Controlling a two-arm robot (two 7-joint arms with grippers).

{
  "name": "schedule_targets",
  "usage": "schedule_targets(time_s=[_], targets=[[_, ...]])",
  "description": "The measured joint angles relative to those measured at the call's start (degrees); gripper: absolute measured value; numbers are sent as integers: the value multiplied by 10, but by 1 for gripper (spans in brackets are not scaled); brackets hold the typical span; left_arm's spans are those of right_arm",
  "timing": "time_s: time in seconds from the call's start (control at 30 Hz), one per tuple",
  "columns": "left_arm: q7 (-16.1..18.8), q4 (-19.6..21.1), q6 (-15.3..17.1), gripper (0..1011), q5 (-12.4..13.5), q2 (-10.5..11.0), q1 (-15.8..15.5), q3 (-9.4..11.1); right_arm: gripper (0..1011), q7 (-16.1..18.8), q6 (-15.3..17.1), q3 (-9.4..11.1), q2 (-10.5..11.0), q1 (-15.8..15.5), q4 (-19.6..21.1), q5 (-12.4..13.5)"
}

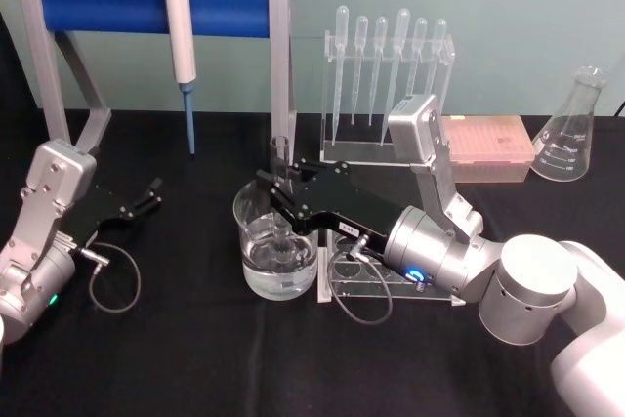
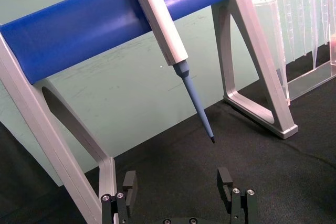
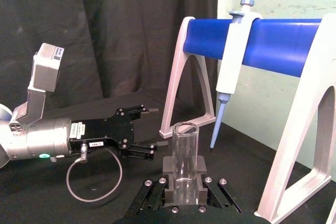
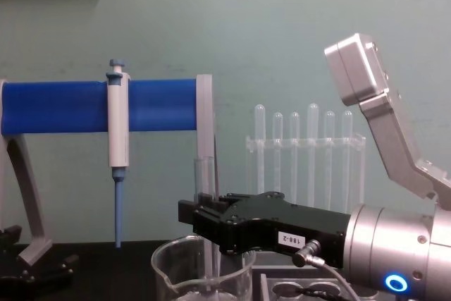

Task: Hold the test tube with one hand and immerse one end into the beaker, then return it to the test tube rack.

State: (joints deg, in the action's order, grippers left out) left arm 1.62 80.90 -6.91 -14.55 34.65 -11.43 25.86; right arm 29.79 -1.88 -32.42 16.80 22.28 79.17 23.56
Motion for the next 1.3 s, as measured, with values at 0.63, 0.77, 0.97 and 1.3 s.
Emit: schedule_targets(time_s=[0.63,0.77,0.97,1.3], targets=[[0,0,0,1000,0,0,0,0,224,0,0,0,0,0,0,0],[0,0,0,1000,0,0,0,0,225,0,0,0,0,0,0,0],[0,0,0,1000,0,0,0,0,224,0,0,0,0,0,0,0],[0,0,0,1000,0,0,0,0,225,0,0,0,0,0,0,0]])
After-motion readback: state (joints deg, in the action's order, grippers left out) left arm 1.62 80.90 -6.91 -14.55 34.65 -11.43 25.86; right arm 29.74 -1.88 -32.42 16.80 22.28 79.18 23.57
